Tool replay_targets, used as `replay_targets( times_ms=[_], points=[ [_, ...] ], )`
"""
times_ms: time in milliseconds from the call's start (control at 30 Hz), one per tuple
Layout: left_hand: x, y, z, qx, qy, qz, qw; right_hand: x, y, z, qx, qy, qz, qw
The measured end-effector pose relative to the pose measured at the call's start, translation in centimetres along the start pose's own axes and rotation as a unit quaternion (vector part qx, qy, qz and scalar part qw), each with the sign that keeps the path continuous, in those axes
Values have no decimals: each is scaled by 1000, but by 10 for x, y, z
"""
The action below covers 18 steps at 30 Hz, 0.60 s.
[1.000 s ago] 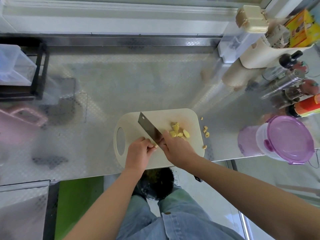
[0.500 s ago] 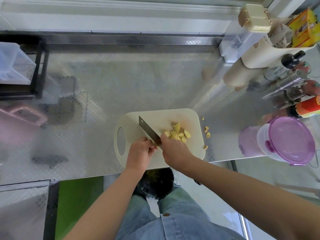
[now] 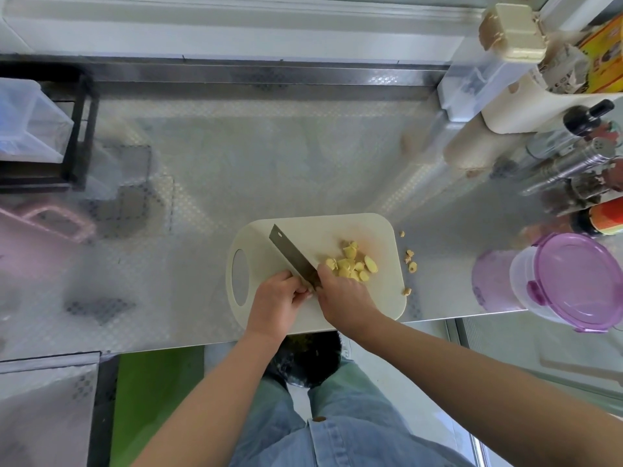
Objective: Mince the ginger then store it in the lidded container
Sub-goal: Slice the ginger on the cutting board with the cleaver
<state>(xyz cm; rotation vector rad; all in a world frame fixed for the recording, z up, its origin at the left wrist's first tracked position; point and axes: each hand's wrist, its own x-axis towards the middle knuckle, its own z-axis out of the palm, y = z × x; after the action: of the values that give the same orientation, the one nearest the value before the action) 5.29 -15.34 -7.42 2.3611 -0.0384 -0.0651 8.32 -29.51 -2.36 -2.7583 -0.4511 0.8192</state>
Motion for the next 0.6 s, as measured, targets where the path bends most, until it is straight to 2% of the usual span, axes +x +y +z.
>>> replay_targets(
  times_ms=[167, 367, 600],
  points=[
    [-3, 2, 1, -8, 12, -41, 999, 0, 4, 0, 75, 38, 34, 996],
    [-7, 9, 0, -28, 27, -70, 997, -9, 5, -13, 86, 49, 14, 995],
    [-8, 10, -2, -30, 34, -89, 995, -17, 7, -22, 45, 38, -17, 998]
  ],
)
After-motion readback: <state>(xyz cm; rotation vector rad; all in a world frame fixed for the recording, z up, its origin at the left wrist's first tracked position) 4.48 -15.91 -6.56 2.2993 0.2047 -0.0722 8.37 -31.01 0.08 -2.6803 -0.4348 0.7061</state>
